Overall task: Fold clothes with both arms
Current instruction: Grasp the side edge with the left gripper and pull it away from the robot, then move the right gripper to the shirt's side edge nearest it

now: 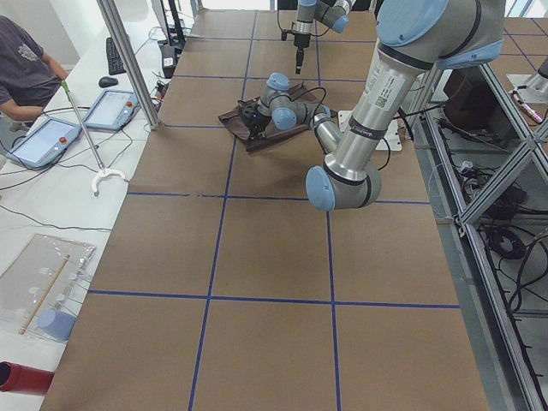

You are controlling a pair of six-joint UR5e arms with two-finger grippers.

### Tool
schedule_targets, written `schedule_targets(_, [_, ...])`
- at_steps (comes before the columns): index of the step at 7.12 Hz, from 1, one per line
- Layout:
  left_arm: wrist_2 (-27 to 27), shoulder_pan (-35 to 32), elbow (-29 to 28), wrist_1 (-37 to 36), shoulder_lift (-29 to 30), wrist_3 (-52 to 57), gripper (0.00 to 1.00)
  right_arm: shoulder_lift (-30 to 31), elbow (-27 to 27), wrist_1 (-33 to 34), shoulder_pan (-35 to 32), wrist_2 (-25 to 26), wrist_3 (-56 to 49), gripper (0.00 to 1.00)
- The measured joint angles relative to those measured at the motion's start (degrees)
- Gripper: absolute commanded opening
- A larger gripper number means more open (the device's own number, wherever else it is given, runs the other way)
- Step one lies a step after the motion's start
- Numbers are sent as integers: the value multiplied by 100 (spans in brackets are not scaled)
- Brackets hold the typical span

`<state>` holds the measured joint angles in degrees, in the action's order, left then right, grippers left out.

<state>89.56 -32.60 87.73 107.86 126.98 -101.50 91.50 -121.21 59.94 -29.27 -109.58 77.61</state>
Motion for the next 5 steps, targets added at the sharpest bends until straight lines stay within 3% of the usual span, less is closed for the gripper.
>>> schedule_targets(4, [0,-581,-2527,1629,1297,703,0,-33,53,6,0,23,16,100])
schedule_targets(5, [-1,-593,-2861,1951,1483,756,13,-38,64,6,1,28,17,100])
